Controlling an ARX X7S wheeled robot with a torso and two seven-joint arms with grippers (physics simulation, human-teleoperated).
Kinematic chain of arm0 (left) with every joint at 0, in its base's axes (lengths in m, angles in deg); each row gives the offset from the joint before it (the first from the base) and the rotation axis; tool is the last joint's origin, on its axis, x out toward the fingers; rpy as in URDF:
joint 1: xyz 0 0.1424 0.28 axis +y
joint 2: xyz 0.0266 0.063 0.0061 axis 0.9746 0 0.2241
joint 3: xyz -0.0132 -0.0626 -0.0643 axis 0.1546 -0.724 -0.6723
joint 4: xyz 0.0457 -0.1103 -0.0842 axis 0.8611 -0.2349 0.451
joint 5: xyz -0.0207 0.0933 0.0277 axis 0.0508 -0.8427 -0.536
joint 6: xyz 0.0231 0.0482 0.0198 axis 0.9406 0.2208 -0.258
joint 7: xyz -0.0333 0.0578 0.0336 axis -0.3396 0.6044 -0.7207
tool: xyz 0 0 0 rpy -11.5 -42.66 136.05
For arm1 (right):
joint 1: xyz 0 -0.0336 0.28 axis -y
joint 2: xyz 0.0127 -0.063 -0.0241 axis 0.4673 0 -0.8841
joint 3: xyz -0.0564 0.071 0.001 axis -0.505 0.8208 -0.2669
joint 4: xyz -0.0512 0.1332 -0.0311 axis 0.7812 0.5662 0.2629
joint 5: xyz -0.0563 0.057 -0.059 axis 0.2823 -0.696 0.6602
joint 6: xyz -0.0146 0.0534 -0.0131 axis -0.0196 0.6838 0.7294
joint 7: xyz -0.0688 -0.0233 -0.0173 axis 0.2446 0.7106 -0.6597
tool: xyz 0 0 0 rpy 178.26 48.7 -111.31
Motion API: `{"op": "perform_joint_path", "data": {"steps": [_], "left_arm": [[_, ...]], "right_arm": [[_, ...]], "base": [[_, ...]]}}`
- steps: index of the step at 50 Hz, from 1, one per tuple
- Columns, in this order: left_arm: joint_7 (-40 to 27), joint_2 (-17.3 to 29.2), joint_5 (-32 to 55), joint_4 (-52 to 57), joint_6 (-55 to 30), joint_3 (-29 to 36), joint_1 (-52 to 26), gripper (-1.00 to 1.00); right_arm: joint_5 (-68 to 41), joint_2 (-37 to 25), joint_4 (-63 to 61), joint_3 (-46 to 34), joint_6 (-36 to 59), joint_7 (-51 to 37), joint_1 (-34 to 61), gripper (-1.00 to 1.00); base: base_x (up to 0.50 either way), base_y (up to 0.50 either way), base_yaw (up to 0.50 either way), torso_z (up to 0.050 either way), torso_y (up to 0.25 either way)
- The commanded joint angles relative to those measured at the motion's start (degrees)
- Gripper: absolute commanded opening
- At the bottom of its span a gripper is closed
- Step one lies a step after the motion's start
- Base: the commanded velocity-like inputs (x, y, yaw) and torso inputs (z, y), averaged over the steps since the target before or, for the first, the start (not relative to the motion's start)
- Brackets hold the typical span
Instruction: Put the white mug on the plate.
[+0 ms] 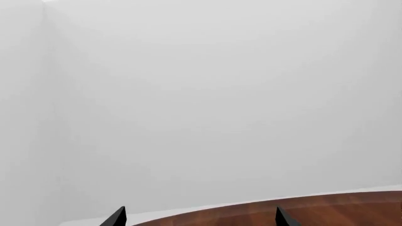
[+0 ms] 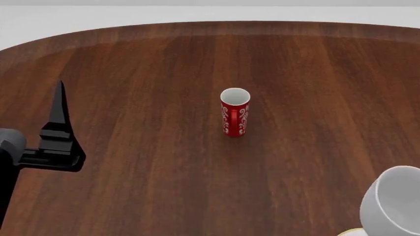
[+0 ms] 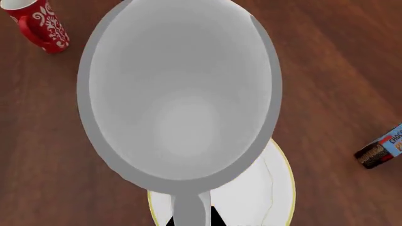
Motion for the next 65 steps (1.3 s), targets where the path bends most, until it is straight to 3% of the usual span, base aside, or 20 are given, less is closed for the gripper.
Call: {"op": "perform_joint_path", "data": {"steps": [1, 65], "left_arm": [[0.0, 0.1, 0.0, -0.2, 0.5, 0.2, 0.2, 1.0], [-0.5, 0.5, 0.3, -2.0, 1.8, 0.9, 0.3, 1.0]], "right_arm": [[0.7, -0.9, 0.7, 2.5, -2.0, 0.5, -2.8, -1.0], [5.4, 2.4, 8.0, 1.6, -5.2, 4.1, -7.4, -1.0]], "base": [[0.0, 0.0, 0.0, 0.0, 0.0], [0.0, 0.0, 0.0, 0.0, 0.0]]}}
